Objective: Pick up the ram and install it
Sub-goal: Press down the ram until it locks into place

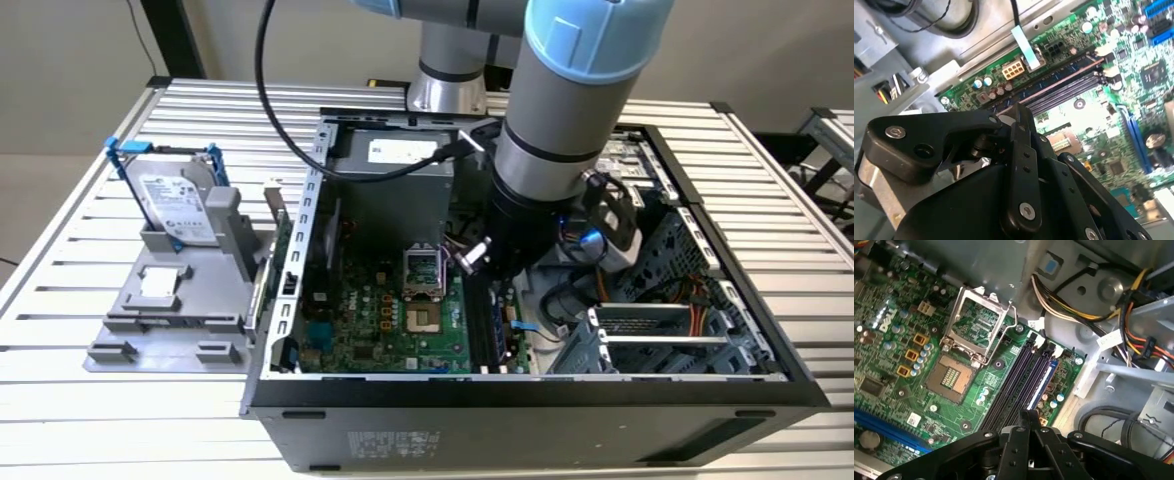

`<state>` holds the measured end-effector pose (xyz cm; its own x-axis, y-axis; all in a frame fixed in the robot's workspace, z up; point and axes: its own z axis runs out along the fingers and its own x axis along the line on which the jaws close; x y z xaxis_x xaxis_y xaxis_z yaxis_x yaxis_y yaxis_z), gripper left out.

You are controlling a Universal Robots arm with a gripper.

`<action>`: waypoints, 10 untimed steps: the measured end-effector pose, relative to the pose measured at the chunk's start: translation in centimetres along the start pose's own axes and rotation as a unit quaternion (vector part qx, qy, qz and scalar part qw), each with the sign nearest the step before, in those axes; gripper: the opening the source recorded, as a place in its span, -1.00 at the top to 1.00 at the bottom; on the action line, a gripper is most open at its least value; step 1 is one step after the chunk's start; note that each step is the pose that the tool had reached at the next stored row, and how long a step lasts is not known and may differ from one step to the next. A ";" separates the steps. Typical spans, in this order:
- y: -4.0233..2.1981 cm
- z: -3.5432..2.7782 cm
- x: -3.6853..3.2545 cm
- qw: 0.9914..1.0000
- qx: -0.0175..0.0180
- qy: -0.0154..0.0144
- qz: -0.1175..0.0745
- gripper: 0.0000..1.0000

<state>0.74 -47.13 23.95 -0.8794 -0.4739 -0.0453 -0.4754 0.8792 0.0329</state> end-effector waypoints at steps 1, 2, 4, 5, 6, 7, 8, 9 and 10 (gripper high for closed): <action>0.00 -0.03 0.00 1.000 0.000 0.000 -0.009 1.00; 0.00 -0.06 0.00 1.000 0.000 0.000 -0.017 1.00; 0.01 -0.12 -0.01 0.999 -0.001 -0.001 -0.034 1.00; 0.01 -0.13 -0.01 0.999 -0.001 -0.001 -0.042 1.00; 0.01 -0.14 -0.01 0.999 -0.001 -0.002 -0.050 1.00; 0.01 -0.17 -0.01 0.998 -0.001 -0.002 -0.059 1.00; 0.01 -0.18 -0.01 0.998 -0.001 -0.002 -0.066 1.00; 0.01 -0.19 0.00 0.997 -0.002 -0.002 -0.074 1.00; 0.01 -0.20 -0.01 0.997 -0.002 -0.002 -0.081 1.00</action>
<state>0.74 -47.13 24.14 -0.7907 -0.6098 -0.0542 -0.6117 0.7905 0.0288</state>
